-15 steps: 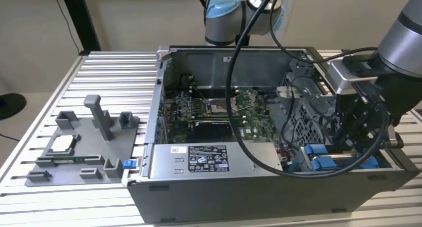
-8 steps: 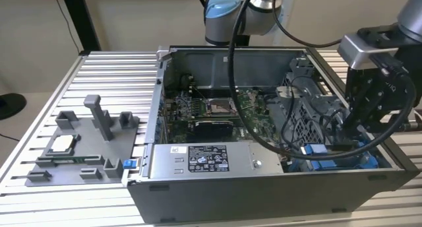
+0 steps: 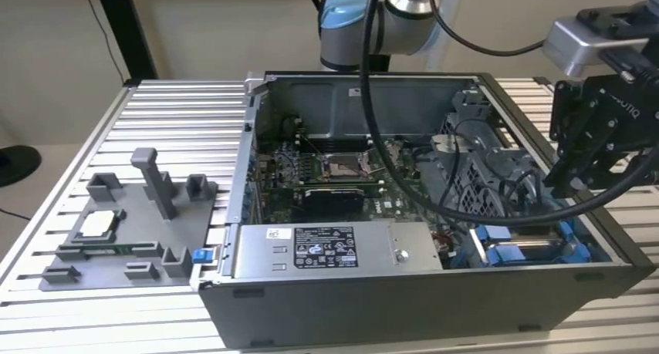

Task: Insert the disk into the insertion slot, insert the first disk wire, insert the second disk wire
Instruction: 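Insert the second disk wire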

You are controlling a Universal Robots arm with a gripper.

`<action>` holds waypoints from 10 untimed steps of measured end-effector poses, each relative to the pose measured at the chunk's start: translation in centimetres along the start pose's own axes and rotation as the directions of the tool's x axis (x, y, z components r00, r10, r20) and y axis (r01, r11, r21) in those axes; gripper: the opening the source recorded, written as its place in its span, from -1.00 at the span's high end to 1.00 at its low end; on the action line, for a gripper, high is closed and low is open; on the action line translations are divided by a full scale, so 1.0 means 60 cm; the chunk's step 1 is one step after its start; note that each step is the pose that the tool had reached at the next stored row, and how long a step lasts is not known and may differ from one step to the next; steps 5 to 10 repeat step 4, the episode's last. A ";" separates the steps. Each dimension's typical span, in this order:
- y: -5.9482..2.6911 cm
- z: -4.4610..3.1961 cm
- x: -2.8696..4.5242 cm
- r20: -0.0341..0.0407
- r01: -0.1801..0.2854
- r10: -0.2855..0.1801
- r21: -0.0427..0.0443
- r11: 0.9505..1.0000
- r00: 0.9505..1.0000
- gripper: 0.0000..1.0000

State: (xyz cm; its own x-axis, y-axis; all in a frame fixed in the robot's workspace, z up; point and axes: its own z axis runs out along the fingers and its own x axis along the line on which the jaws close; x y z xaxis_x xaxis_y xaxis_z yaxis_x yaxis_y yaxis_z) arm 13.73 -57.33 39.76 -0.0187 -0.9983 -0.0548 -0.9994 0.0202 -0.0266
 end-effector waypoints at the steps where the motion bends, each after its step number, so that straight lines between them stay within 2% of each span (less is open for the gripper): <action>1: 0.000 0.000 0.000 0.000 0.000 0.000 0.000 1.000 1.000 -1.00; 10: 0.000 0.000 0.000 0.000 0.000 0.000 0.000 1.000 1.000 -1.00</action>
